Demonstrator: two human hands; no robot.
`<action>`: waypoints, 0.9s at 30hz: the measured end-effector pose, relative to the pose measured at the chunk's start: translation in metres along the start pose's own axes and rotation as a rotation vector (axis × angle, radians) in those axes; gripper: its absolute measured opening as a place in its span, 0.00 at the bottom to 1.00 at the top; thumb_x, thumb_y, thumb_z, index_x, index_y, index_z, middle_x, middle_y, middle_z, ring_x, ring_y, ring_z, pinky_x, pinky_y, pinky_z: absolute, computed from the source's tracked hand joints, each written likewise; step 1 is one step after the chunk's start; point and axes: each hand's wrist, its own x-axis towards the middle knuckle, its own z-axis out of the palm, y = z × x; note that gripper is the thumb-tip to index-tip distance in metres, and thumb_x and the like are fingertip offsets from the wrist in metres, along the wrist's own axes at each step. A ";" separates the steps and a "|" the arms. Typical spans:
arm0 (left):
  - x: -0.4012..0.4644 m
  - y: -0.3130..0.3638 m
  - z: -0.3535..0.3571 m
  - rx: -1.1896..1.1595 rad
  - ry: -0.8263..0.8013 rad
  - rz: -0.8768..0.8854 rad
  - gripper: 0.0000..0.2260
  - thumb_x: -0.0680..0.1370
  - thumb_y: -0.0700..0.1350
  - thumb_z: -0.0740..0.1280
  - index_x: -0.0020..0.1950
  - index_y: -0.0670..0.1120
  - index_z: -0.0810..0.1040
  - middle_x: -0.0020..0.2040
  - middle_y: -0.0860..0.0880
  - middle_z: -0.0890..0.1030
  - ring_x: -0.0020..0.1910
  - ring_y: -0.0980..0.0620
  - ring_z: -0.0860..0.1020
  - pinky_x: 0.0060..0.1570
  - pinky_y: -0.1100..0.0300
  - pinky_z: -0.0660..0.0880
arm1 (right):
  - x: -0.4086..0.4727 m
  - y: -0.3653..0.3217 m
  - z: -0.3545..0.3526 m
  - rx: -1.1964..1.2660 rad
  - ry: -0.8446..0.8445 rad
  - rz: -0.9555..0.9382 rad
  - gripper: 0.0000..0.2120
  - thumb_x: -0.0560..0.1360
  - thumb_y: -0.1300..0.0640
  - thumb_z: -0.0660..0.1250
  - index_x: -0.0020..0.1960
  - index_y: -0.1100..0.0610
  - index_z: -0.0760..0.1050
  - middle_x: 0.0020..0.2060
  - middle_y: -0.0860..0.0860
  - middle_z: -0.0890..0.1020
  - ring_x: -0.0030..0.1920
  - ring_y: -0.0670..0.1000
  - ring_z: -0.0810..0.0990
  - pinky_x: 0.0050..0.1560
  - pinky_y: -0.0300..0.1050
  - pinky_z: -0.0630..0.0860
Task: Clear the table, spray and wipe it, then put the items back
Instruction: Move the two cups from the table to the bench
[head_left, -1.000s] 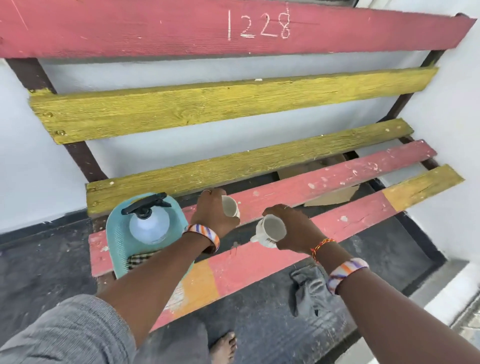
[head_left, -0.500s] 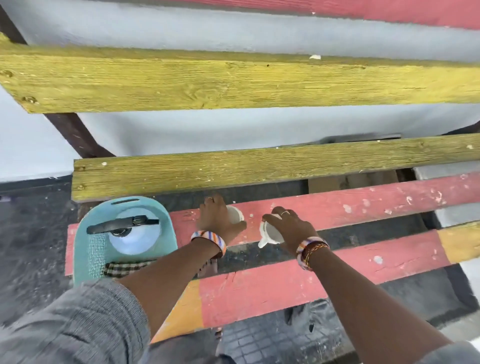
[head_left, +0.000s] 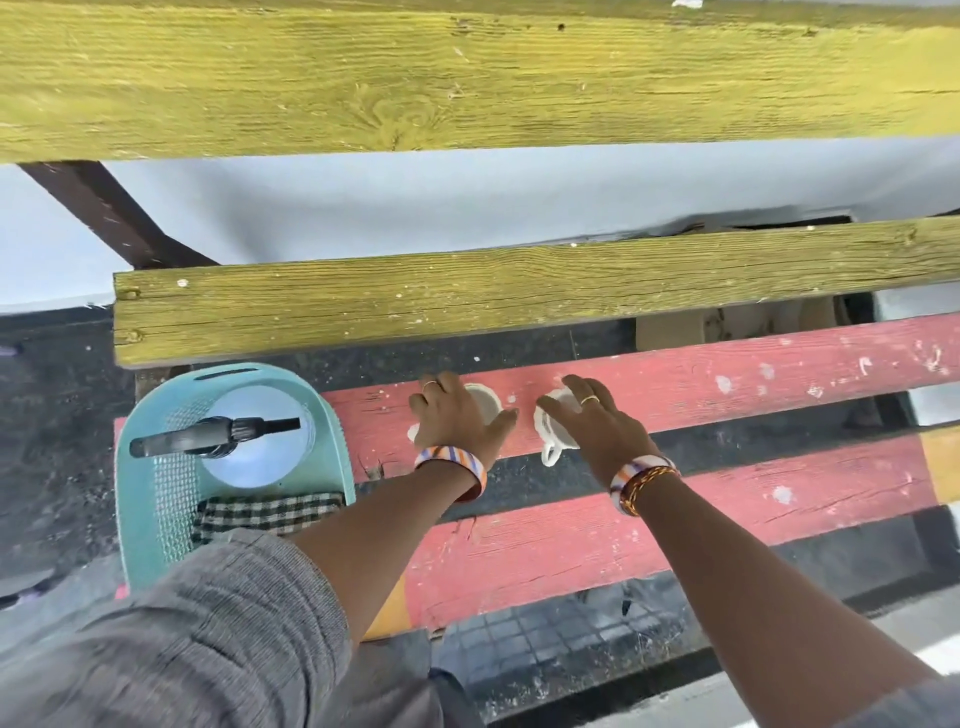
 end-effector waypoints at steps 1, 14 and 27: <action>0.001 0.001 0.003 -0.002 -0.013 -0.013 0.36 0.71 0.64 0.63 0.65 0.37 0.62 0.64 0.37 0.70 0.63 0.40 0.67 0.64 0.49 0.62 | -0.001 -0.001 0.002 -0.002 -0.008 0.007 0.36 0.73 0.73 0.59 0.75 0.48 0.57 0.76 0.57 0.54 0.76 0.57 0.50 0.60 0.54 0.75; -0.010 -0.016 0.006 -0.055 -0.108 0.174 0.37 0.71 0.44 0.70 0.75 0.54 0.53 0.72 0.39 0.60 0.69 0.38 0.61 0.64 0.46 0.68 | 0.004 -0.020 0.031 0.841 0.255 0.475 0.38 0.69 0.64 0.71 0.74 0.54 0.57 0.70 0.59 0.64 0.66 0.60 0.68 0.63 0.48 0.67; -0.009 0.002 0.014 -0.100 -0.006 0.036 0.36 0.69 0.53 0.73 0.70 0.49 0.58 0.67 0.38 0.65 0.67 0.38 0.65 0.58 0.46 0.72 | 0.014 -0.003 0.022 0.694 0.156 0.299 0.38 0.68 0.68 0.69 0.74 0.53 0.59 0.68 0.59 0.67 0.67 0.59 0.68 0.65 0.47 0.68</action>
